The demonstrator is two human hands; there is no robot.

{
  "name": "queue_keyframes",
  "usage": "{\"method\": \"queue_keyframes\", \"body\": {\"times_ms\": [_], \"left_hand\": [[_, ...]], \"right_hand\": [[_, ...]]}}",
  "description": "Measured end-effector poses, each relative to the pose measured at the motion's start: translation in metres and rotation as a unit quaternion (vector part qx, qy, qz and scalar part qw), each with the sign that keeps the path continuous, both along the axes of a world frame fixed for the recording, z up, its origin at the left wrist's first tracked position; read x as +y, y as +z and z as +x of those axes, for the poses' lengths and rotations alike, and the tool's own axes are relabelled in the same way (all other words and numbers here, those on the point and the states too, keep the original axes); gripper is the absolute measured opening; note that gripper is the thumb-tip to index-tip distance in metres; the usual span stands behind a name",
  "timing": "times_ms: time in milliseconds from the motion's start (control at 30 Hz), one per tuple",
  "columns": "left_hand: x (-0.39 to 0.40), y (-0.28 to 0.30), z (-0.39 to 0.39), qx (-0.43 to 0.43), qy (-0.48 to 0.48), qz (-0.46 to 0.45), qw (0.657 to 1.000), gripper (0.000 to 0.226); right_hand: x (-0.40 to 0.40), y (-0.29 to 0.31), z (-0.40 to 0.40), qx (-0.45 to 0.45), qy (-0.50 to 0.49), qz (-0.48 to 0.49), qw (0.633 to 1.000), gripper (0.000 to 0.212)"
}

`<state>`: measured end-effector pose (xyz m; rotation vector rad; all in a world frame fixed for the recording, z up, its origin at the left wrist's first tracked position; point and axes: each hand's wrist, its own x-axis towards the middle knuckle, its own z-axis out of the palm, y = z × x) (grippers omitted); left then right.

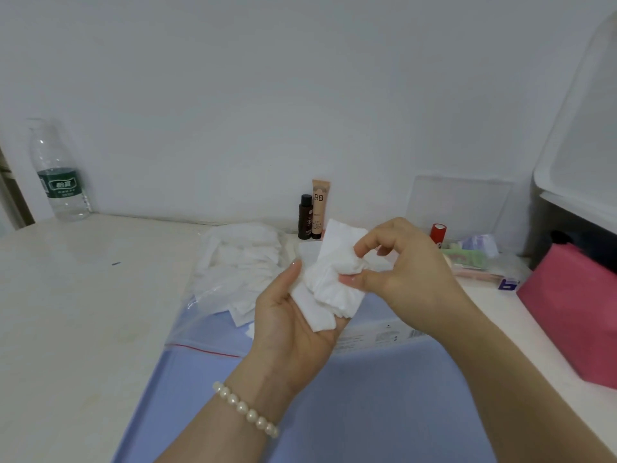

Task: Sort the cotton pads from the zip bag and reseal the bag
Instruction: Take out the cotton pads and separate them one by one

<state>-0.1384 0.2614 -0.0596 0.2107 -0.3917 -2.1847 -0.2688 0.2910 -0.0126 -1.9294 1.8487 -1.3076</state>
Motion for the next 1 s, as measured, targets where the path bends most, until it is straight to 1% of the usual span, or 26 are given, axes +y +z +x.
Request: {"method": "queue_keyframes", "body": {"times_ms": [67, 133, 167, 200, 300, 367, 433, 500, 567, 633, 667, 700, 767, 800, 867, 900, 967, 1000], "left_hand": [[-0.001, 0.002, 0.001, -0.017, 0.006, 0.021, 1.000, 0.056], [-0.003, 0.002, 0.003, -0.015, 0.000, 0.031, 0.999, 0.055], [-0.004, 0.001, 0.003, -0.019, -0.007, 0.028, 0.999, 0.052], [-0.004, 0.001, 0.003, -0.030, -0.011, 0.022, 0.999, 0.048], [-0.005, -0.003, 0.003, -0.081, -0.018, -0.007, 0.997, 0.034], [-0.005, -0.004, 0.003, -0.091, -0.030, -0.013, 0.995, 0.029], [-0.006, -0.004, 0.002, -0.101, -0.038, -0.007, 0.994, 0.032], [-0.007, -0.004, 0.002, -0.126, -0.031, 0.002, 0.991, 0.031], [-0.007, -0.007, -0.001, -0.158, -0.008, 0.010, 0.987, 0.031], [-0.008, -0.009, -0.004, -0.178, 0.014, 0.012, 0.984, 0.029], [-0.008, -0.009, -0.004, -0.183, 0.017, 0.016, 0.983, 0.029], [-0.007, -0.008, -0.005, -0.180, 0.014, 0.016, 0.983, 0.033], [-0.005, -0.005, -0.006, -0.161, 0.000, 0.015, 0.987, 0.049], [-0.004, -0.003, -0.005, -0.156, -0.008, 0.005, 0.988, 0.049], [0.000, -0.002, -0.005, -0.159, -0.023, -0.026, 0.987, 0.033], [0.000, -0.003, -0.005, -0.172, -0.030, -0.040, 0.984, 0.028], [-0.001, -0.007, -0.005, -0.201, -0.035, -0.058, 0.977, 0.021], [-0.003, -0.010, -0.005, -0.205, -0.034, -0.061, 0.976, 0.022]], "right_hand": [[-0.002, -0.004, 0.002, 0.076, -0.007, -0.069, 0.995, 0.022], [-0.004, -0.008, 0.002, 0.130, 0.013, -0.128, 0.983, 0.013], [-0.004, -0.008, 0.002, 0.141, 0.036, -0.129, 0.981, 0.013], [-0.002, -0.007, 0.002, 0.140, 0.059, -0.106, 0.983, 0.015], [0.004, -0.001, 0.003, 0.109, 0.089, 0.015, 0.990, 0.030], [0.006, 0.002, -0.001, 0.073, 0.093, 0.063, 0.991, 0.026], [0.007, 0.005, -0.008, 0.040, 0.101, 0.081, 0.991, 0.021], [0.007, 0.009, -0.018, -0.001, 0.137, 0.109, 0.985, 0.021], [0.010, 0.013, -0.027, -0.069, 0.180, 0.125, 0.973, 0.024], [0.011, 0.014, -0.037, -0.134, 0.190, 0.137, 0.963, 0.024], [0.011, 0.014, -0.042, -0.156, 0.187, 0.141, 0.959, 0.024], [0.011, 0.014, -0.045, -0.165, 0.185, 0.148, 0.957, 0.026], [0.012, 0.014, -0.046, -0.140, 0.180, 0.166, 0.959, 0.028], [0.012, 0.014, -0.045, -0.111, 0.173, 0.177, 0.962, 0.028], [0.012, 0.014, -0.039, -0.046, 0.153, 0.188, 0.969, 0.025], [0.012, 0.014, -0.036, -0.014, 0.148, 0.190, 0.971, 0.023], [0.012, 0.014, -0.031, 0.034, 0.146, 0.203, 0.968, 0.021], [0.012, 0.014, -0.030, 0.045, 0.149, 0.210, 0.965, 0.021]]}}
